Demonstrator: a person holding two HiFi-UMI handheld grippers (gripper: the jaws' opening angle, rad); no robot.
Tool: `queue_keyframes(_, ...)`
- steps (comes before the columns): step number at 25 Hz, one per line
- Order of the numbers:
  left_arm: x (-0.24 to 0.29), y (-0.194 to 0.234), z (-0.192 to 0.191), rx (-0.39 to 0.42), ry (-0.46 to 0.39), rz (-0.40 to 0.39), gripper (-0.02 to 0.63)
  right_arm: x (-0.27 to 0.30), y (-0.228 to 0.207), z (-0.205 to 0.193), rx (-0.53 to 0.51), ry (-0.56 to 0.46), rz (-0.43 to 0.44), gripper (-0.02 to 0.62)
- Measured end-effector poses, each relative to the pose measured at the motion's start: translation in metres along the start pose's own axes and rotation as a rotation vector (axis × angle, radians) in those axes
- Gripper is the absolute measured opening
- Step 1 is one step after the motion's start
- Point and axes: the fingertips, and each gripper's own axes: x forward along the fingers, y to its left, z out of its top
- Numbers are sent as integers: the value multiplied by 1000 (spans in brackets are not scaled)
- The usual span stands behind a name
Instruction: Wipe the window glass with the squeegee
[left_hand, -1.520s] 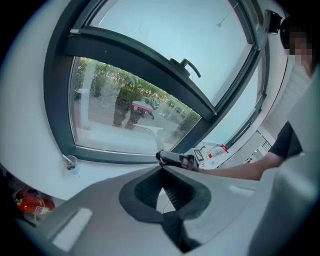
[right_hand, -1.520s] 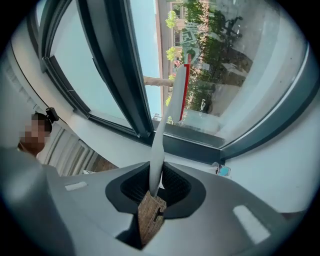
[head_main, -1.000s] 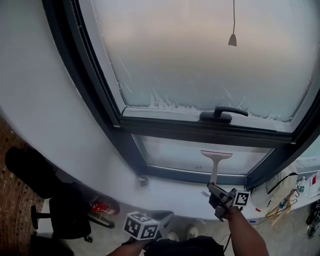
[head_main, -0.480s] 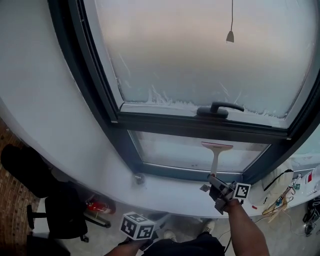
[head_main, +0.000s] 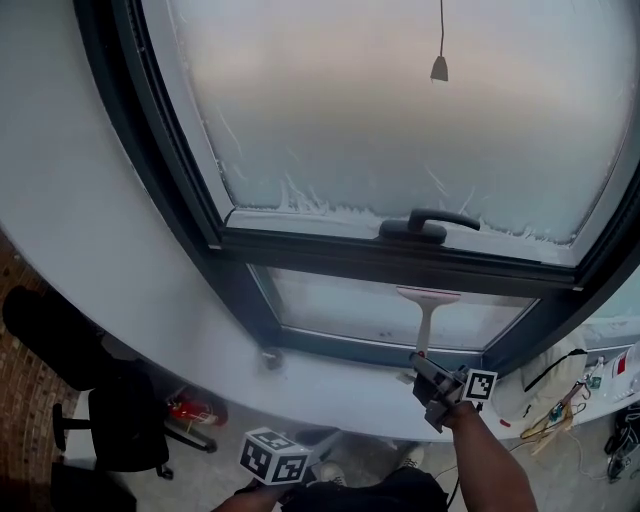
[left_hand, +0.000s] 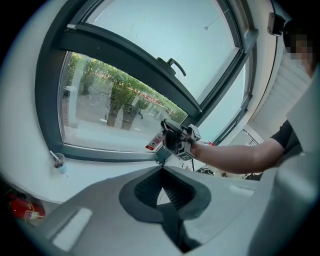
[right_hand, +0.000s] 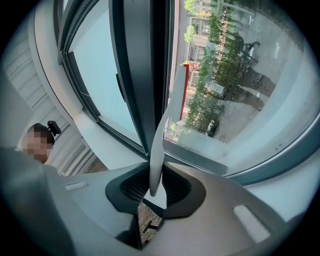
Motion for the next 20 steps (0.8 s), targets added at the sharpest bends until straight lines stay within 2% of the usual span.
queue_keyframes(20,33,-9,2,-23,16,38,0,-17,-39,-6,73,17,7,87)
